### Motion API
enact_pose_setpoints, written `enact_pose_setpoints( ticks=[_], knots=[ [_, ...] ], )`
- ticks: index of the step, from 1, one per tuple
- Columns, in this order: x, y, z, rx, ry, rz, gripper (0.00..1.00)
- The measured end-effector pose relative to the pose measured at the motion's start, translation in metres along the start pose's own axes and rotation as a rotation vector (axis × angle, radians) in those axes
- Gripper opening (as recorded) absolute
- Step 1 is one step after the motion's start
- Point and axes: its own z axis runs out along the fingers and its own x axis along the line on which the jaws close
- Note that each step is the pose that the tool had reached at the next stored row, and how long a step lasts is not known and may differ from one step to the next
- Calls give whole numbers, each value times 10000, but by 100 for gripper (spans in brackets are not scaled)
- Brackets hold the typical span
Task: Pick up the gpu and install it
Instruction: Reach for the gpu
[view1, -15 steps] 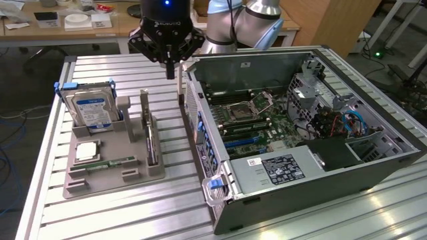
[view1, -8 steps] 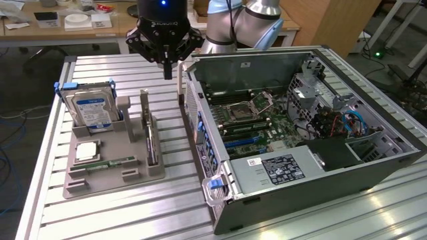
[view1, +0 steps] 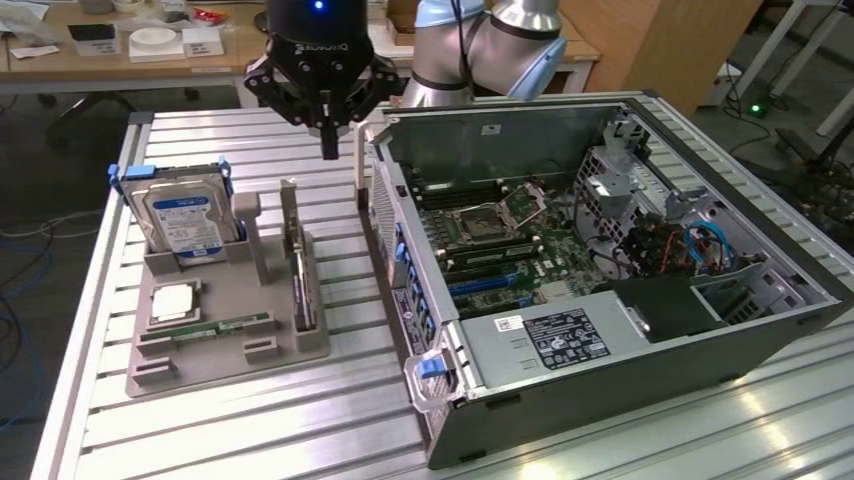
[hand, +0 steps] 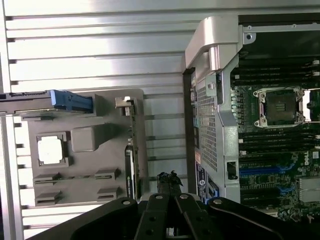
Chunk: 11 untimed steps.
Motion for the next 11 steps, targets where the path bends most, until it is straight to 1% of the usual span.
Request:
enact_pose_setpoints(
  ticks=[11],
  knots=[
    [73,-7,-2,-1,0,1,10]
  ],
)
